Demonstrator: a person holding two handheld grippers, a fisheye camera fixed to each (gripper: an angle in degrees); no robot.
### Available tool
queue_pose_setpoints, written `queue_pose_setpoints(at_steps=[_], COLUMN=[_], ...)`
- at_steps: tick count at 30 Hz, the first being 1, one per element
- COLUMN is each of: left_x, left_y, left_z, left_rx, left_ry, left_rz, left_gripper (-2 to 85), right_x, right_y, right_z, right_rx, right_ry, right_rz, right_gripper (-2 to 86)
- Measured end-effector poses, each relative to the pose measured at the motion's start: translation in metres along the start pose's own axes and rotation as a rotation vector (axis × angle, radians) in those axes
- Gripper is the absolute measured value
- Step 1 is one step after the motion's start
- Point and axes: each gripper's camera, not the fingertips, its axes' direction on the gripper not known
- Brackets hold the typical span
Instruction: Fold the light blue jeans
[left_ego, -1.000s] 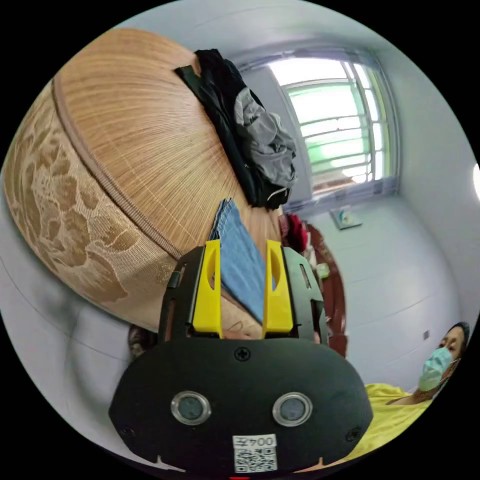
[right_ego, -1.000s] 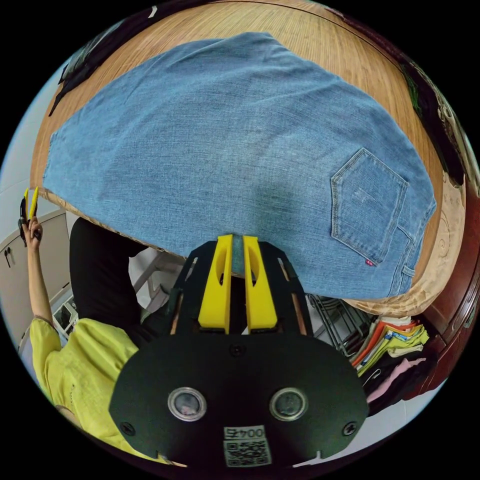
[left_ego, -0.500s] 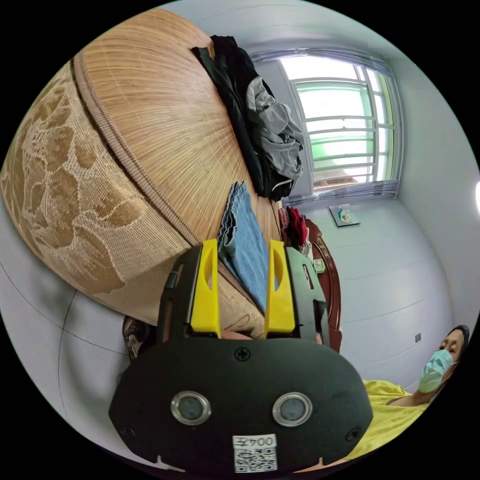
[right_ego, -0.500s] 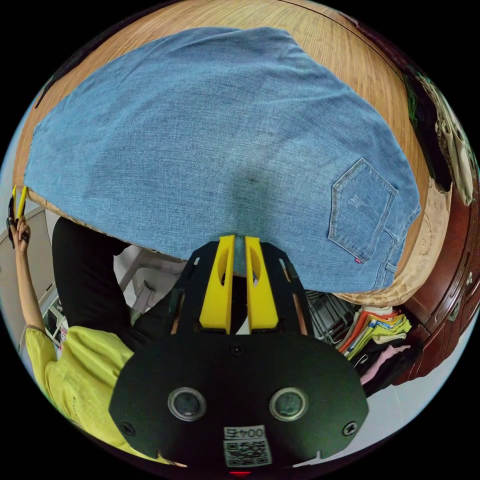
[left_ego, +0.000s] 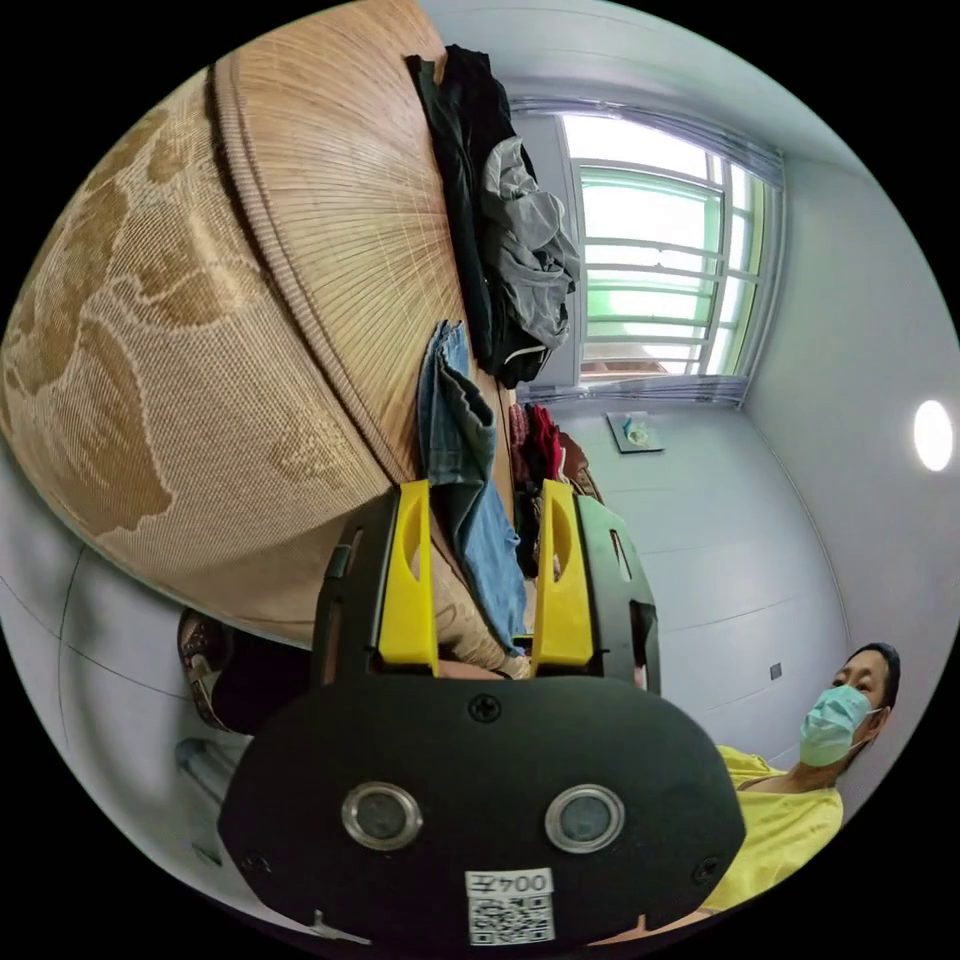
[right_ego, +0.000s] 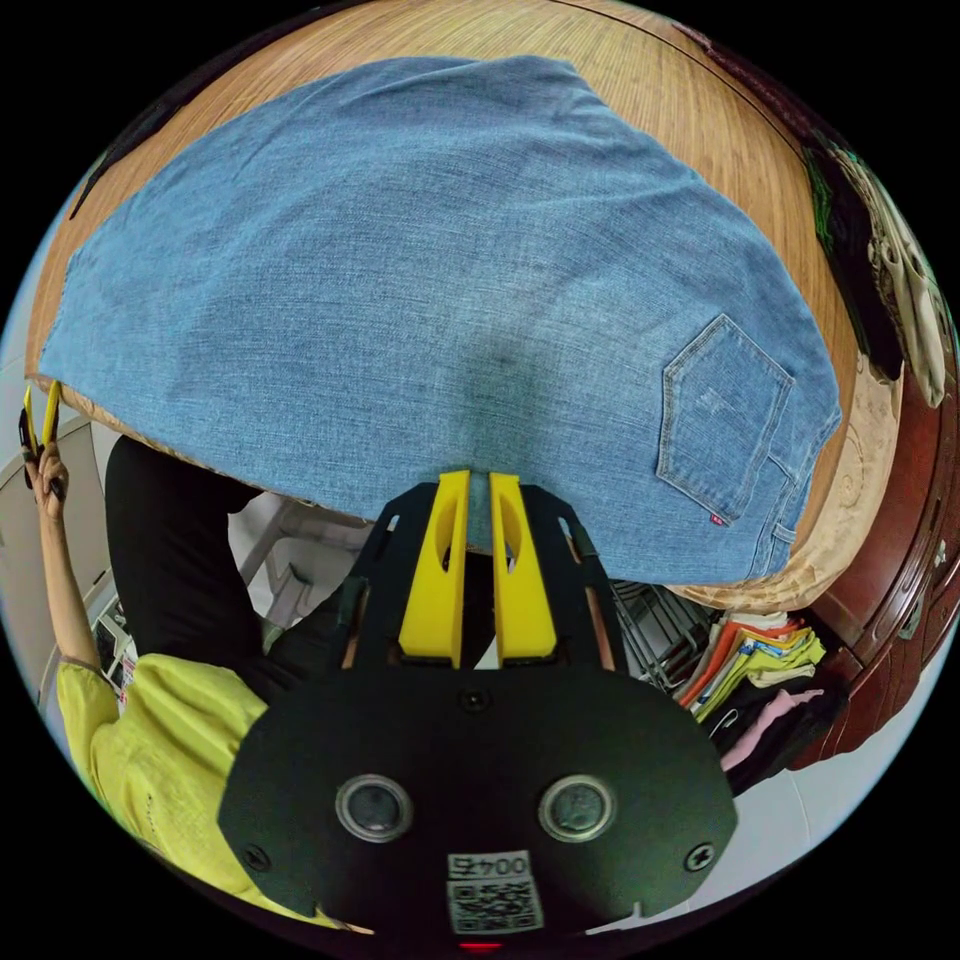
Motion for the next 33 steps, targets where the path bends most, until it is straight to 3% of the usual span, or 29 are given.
queue_pose_setpoints(at_steps=[8, 15, 22, 24, 30, 33], left_x=[0.022, 0.057, 0.103, 0.112, 0.201, 0.269], left_y=[-0.016, -0.051, -0.105, -0.115, -0.165, -0.202], left_z=[0.021, 0.032, 0.051, 0.05, 0.056, 0.075], left_rx=[0.072, 0.087, 0.11, 0.128, 0.134, 0.071], left_ry=[0.009, -0.1, -0.274, -0.226, -0.156, -0.127], left_rz=[0.009, 0.014, -0.01, -0.008, 0.183, 0.279], left_gripper=[15.7, 14.4, 5.5, 4.5, 3.1, 2.7], right_x=[0.007, 0.016, 0.032, 0.042, 0.092, 0.11], right_y=[-0.004, 0.0, 0.02, 0.029, 0.084, 0.122], right_z=[0.033, 0.068, 0.116, 0.129, 0.176, 0.205], right_rx=[-0.008, -0.002, 0.063, 0.101, 0.283, 0.417], right_ry=[0.001, 0.002, -0.012, -0.044, -0.378, -0.669], right_rz=[-0.007, -0.008, 0.014, 0.038, 0.211, 0.264], right_gripper=[5.1, 5.1, 4.9, 4.3, -0.2, -0.6])
